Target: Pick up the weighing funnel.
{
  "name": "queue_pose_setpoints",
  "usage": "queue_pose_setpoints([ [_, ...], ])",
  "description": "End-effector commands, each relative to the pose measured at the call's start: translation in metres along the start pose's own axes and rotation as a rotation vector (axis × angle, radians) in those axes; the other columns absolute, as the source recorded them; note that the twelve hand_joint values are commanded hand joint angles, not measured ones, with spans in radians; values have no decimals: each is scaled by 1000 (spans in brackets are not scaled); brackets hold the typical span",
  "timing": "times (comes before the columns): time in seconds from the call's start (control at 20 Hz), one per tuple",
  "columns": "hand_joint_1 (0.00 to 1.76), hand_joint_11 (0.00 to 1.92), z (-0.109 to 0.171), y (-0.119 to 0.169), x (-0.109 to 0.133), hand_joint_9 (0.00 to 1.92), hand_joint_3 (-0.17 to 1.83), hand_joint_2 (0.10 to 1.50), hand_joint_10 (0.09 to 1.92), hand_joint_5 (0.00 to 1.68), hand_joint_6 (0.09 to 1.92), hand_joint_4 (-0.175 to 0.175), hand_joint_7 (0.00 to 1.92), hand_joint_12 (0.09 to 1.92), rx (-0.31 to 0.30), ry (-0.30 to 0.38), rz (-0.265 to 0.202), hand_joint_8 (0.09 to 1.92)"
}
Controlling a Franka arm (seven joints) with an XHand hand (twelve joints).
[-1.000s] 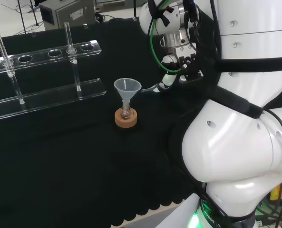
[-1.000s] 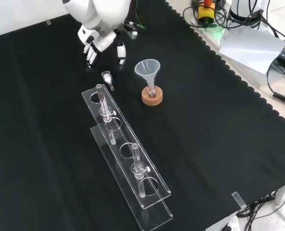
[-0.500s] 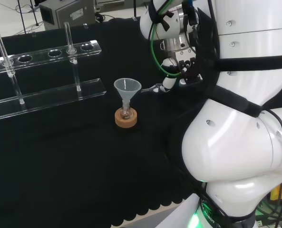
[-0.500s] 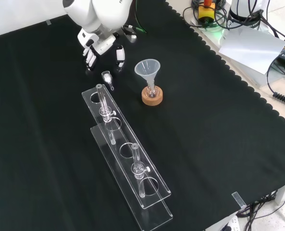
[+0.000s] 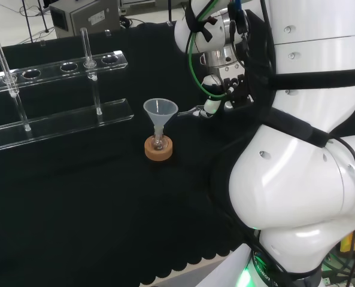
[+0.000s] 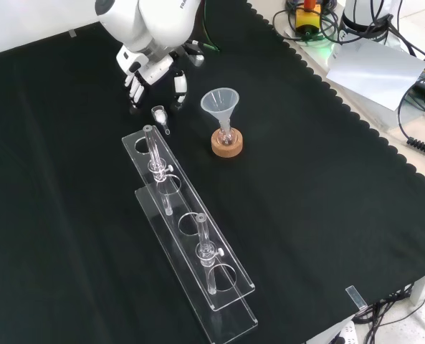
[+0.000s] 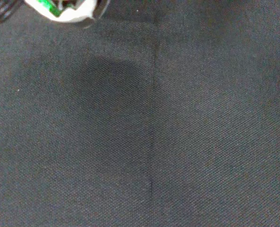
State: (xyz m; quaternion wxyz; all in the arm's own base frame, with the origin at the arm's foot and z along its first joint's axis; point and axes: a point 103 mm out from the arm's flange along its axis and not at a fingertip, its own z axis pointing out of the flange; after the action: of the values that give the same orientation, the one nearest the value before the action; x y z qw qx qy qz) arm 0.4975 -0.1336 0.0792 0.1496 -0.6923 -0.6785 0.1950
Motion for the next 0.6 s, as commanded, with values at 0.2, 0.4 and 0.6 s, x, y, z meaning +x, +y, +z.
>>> queue_pose_setpoints([
  [0.2,884,340,3,2,3,653,609,597,594,483,519,-70,396,1329,-9,-18,-11,701],
  [0.4,895,343,4,4,3,657,622,592,595,463,574,-70,397,1328,-15,-17,-9,704],
  [0.6,901,345,5,6,4,661,630,591,596,460,594,-70,398,1328,-21,-22,-7,706],
])
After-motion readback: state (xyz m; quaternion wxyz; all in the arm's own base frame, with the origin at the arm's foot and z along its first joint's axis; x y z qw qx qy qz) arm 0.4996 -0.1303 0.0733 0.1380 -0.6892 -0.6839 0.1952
